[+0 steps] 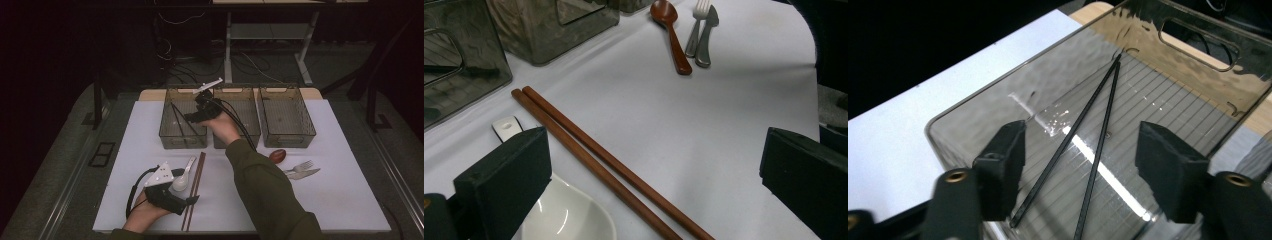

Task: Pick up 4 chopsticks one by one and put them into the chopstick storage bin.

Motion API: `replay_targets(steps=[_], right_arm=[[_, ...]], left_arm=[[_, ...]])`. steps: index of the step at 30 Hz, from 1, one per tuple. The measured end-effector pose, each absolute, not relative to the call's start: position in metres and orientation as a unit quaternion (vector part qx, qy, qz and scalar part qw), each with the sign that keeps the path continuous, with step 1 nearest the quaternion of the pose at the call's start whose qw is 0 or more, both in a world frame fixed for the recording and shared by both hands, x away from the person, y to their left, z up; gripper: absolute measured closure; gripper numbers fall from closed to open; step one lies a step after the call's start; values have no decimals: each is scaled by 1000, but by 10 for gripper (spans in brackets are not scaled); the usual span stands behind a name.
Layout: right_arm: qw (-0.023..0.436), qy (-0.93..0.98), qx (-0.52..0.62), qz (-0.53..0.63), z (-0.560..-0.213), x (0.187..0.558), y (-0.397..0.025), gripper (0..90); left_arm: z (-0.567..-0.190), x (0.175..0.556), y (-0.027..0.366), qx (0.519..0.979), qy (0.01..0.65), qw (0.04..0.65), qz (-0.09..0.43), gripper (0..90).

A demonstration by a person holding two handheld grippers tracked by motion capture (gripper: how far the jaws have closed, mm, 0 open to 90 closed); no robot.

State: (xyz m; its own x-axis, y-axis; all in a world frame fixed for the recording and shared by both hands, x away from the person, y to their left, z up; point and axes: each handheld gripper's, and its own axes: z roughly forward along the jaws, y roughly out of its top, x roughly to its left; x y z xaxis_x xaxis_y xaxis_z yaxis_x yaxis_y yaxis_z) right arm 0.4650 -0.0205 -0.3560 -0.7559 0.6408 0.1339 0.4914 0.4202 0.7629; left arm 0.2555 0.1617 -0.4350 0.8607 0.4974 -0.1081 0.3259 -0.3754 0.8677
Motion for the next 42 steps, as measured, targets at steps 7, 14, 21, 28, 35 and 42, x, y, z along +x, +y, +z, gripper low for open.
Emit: replay_targets(steps=[7, 14, 21, 28, 35, 42], right_arm=[[92, 840, 320, 428, -353, 448, -46, 266], [87, 831, 313, 451, -355, 429, -80, 237], [74, 825, 313, 464, -354, 410, -109, 193], [82, 825, 304, 470, -360, 389, -133, 188], [88, 820, 303, 478, -371, 361, -160, 186], [111, 814, 321, 471, -386, 336, -186, 186]], left_arm=[[-435, 256, 162, 826, 252, 497, 88, 0], [-435, 256, 163, 827, 252, 495, 91, 0], [-436, 255, 164, 825, 260, 494, 91, 0], [-435, 254, 164, 825, 262, 493, 94, 0], [-435, 253, 164, 825, 267, 488, 98, 0], [-435, 253, 164, 825, 271, 486, 102, 0]])
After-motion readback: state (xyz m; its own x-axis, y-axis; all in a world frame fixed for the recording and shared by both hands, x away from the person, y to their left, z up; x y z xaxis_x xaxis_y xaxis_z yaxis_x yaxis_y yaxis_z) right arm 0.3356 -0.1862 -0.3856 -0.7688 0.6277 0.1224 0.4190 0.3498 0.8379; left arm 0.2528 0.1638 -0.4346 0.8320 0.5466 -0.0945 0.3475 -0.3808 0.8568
